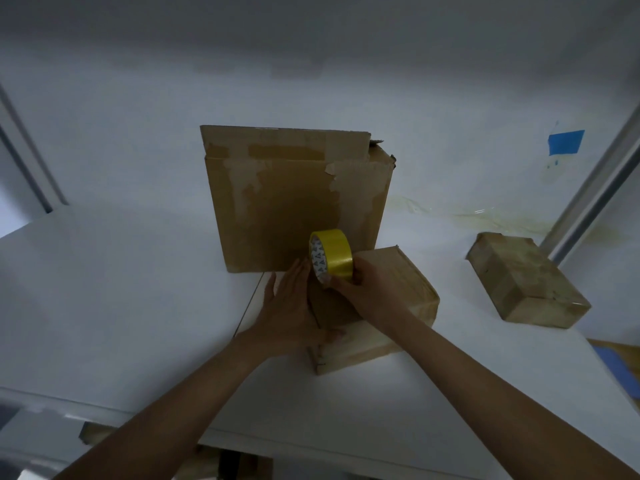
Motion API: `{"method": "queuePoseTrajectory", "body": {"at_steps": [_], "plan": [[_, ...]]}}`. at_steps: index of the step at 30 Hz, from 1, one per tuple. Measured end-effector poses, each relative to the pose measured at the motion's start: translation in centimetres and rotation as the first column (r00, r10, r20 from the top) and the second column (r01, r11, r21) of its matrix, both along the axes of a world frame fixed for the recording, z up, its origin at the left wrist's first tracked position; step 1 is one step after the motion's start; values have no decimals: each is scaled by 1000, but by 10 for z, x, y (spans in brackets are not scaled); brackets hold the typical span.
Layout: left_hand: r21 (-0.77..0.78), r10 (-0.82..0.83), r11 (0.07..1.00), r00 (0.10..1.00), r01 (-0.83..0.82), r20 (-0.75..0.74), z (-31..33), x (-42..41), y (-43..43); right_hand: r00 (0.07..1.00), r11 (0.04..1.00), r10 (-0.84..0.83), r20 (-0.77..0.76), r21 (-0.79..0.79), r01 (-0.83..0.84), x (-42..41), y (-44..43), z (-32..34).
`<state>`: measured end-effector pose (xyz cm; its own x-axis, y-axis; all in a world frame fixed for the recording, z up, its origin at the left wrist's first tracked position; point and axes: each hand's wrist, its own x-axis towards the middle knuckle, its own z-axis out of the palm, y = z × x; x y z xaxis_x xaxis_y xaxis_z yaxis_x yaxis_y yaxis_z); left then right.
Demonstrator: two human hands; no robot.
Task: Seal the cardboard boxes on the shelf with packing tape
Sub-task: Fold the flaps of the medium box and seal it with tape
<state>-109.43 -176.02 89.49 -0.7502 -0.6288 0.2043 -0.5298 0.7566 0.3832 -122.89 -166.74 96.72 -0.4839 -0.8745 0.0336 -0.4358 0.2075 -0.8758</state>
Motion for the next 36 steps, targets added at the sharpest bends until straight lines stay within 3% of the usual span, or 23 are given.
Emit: {"method": "queuePoseTrajectory", "body": {"at_steps": [10, 14, 16, 21, 24, 28, 31, 36], "plan": [[-104, 63, 993, 993, -52, 103, 12, 4, 4, 984, 999, 3, -176, 35, 3, 2, 9, 17], [-149, 43, 988, 997, -32, 71, 9, 5, 2, 909, 983, -179, -377, -40, 177, 8, 22, 30], [-209, 38, 977, 999, -33, 20, 4, 5, 2, 925, 981, -182, -333, 2, 194, 10, 30, 30], [-113, 52, 993, 997, -45, 57, 9, 4, 2, 954, 977, -153, -257, 104, 185, 5, 45, 28], [-72, 33, 997, 997, -27, 76, 11, 4, 0, 968, 992, -60, -245, 92, 85, 8, 55, 28], [83, -37, 996, 999, 34, 37, 18, 10, -8, 993, 999, 36, -113, 40, -32, 13, 72, 27], [108, -79, 991, 996, 74, 47, 22, 14, -6, 999, 999, 50, -13, -17, -50, 12, 80, 24], [104, -66, 993, 997, 63, 32, 20, 12, -5, 999, 999, 40, 16, -10, -40, 13, 92, 25]]}}
